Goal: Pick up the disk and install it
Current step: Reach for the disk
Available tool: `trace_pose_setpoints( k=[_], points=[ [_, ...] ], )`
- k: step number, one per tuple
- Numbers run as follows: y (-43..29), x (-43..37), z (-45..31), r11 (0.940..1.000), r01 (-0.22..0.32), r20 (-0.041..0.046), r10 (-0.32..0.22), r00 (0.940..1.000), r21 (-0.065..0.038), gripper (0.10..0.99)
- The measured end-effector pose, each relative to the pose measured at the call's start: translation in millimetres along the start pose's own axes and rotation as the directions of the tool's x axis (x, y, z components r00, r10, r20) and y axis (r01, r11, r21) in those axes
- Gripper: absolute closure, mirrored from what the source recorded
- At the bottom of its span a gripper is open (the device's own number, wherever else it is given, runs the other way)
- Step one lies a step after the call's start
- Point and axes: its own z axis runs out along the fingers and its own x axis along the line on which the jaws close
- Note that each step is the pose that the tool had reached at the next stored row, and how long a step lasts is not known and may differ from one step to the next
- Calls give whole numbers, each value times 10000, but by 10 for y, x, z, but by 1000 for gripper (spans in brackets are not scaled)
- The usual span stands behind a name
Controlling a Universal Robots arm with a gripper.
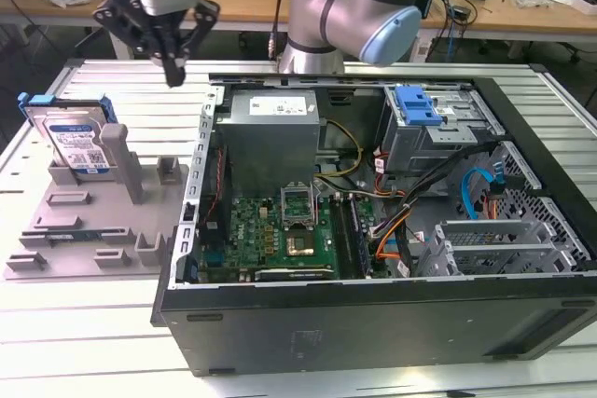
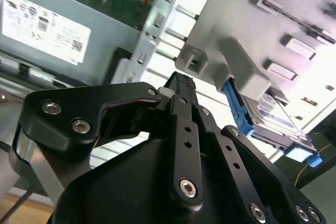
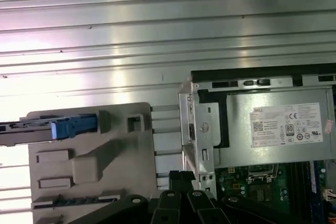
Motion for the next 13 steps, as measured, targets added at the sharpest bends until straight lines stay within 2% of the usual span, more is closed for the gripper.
trace_pose_setpoints(
  k=[2, 4, 13],
  points=[
    [25, 105, 3, 10000, 3, 0, -3, 10000, 0, 980],
    [70, 257, 8, 10000, 2, -1, -2, 10000, 1, 980],
    [218, 650, 21, 10000, 4, -1, -4, 10000, 0, 980]
  ],
)
